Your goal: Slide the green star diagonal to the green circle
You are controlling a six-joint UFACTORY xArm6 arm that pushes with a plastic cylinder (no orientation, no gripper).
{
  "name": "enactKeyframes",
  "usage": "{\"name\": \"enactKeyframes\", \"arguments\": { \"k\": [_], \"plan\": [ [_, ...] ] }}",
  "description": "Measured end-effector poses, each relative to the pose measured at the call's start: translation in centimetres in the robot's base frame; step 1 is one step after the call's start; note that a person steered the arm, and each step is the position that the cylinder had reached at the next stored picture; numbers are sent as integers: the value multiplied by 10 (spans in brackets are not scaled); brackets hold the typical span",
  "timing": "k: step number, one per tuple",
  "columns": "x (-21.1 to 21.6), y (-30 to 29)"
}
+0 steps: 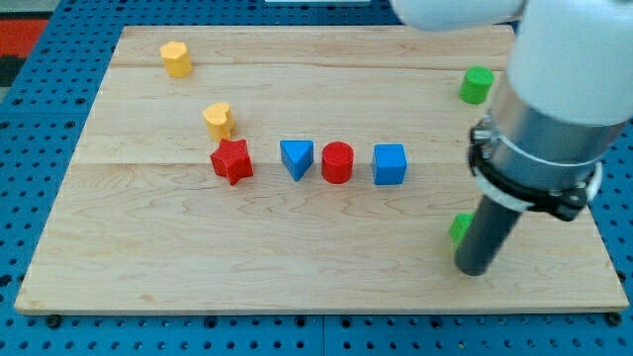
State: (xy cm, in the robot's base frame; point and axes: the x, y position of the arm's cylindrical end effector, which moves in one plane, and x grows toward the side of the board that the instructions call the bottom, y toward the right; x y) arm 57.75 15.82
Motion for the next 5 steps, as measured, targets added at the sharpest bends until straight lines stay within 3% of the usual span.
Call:
{"name": "enactKeyframes", "arguments": {
  "k": [2,3,5],
  "plan": [
    [8,17],
    [17,-6],
    [-29,-1]
  ]
}}
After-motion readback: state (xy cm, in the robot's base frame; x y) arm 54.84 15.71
